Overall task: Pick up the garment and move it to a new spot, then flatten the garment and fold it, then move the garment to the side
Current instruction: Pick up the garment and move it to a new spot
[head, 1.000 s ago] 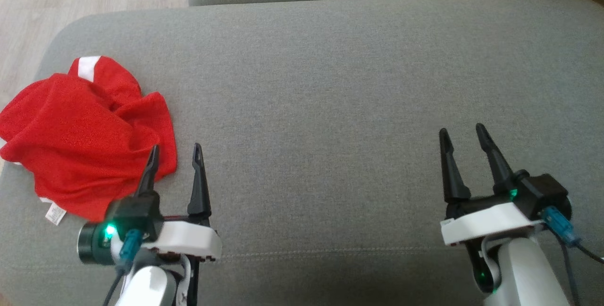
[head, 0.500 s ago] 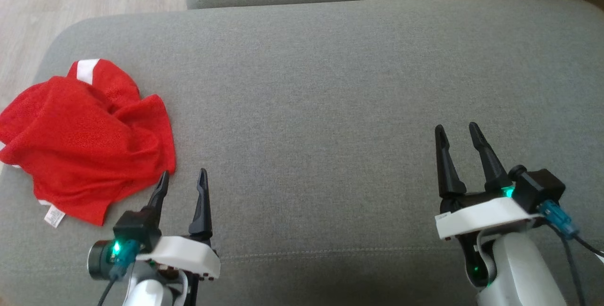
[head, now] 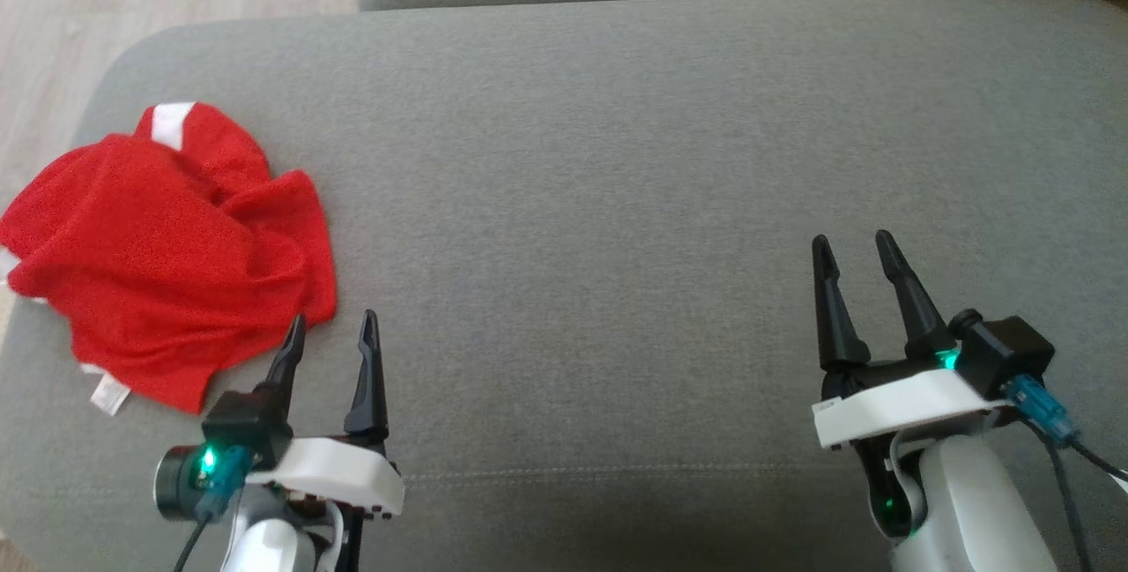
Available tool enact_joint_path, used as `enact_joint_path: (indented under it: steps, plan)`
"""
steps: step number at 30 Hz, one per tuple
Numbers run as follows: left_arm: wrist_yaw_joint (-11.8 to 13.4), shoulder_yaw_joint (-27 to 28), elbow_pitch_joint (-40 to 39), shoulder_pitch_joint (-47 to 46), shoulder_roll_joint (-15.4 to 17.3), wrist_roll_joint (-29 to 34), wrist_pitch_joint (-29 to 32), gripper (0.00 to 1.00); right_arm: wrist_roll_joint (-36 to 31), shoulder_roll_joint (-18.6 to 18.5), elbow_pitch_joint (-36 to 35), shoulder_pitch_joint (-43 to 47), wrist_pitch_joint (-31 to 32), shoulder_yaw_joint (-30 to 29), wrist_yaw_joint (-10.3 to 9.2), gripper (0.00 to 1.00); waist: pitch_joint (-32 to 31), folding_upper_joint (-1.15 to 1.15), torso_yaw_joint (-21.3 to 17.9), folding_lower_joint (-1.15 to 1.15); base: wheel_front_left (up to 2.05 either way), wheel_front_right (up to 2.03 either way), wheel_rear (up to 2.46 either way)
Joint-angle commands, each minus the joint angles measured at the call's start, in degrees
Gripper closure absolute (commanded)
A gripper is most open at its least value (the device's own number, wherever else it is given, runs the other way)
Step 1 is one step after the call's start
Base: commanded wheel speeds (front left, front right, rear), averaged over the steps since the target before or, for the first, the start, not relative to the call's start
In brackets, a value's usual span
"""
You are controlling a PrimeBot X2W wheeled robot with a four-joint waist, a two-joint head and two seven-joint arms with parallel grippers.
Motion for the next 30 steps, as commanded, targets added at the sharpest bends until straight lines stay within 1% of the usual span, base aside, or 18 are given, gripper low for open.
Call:
enact_joint_path:
  steps: [1,4,10,18,21,26,30]
  plan:
    - [0.3,2.1,-2.0,-2.8,0.0,1.0,-0.7,0.00,-0.9,0.1,-2.0,-2.8,-0.6,1.5,0.42,0.00,0.1,0.00,0.9,0.00,0.00,0.00,0.00]
    - [0.7,2.1,-2.5,-3.1,0.0,0.2,-0.7,0.00,-1.4,0.1,-2.0,-2.9,-0.7,1.8,0.42,0.00,0.5,0.00,2.9,0.00,0.00,0.00,0.00]
    - [1.3,2.1,-3.7,-3.0,0.0,-0.6,-0.7,0.00,-2.0,0.1,-1.9,-2.8,-0.6,2.6,0.42,0.00,0.3,0.00,8.5,0.00,0.00,0.00,0.00]
    - [1.1,2.2,-4.9,-1.7,0.0,-1.0,-0.7,0.00,-1.7,0.1,-1.8,-2.8,-0.1,4.2,0.42,0.00,-0.3,0.00,16.5,0.00,0.00,0.00,0.00]
    - [1.1,2.7,-5.5,-0.9,0.0,-0.9,-0.7,0.00,-1.3,0.1,-1.8,-2.7,0.1,5.1,0.42,0.00,-0.5,0.00,18.9,0.00,0.00,0.00,0.00]
    - [1.3,3.4,-6.1,0.3,0.0,-0.5,-0.7,0.00,-0.6,0.1,-1.5,-2.3,0.3,6.6,0.42,0.00,-0.8,0.00,22.1,0.00,0.00,0.00,0.00]
    - [1.9,4.7,-7.1,1.1,0.0,-0.9,-0.7,0.00,0.2,0.1,-1.4,-2.0,0.3,7.8,0.42,0.00,-1.0,0.00,23.5,0.00,0.00,0.00,0.00]
